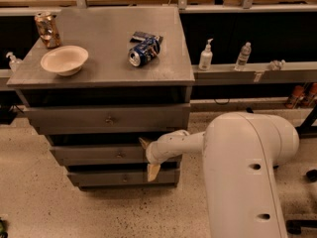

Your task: Open middle drawer

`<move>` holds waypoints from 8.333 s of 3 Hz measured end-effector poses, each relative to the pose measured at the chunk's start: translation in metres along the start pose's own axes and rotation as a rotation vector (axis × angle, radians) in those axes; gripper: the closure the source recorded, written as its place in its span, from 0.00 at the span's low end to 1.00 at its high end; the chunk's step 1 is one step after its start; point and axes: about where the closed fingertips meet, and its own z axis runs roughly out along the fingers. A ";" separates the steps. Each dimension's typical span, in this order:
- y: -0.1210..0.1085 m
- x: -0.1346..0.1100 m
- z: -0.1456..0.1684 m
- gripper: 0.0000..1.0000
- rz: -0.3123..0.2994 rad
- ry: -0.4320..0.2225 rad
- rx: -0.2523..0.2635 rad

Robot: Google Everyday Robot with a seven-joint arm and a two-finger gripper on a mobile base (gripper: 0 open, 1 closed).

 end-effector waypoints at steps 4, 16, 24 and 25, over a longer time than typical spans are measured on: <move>-0.017 0.001 -0.016 0.15 -0.022 0.060 -0.022; -0.001 0.024 -0.017 0.43 0.026 0.126 -0.136; 0.080 -0.013 -0.070 0.44 0.209 0.059 -0.157; 0.080 -0.013 -0.070 0.26 0.209 0.059 -0.157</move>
Offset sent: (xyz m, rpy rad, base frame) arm 0.0117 -0.0076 0.0313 -0.0227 -0.0374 -0.0097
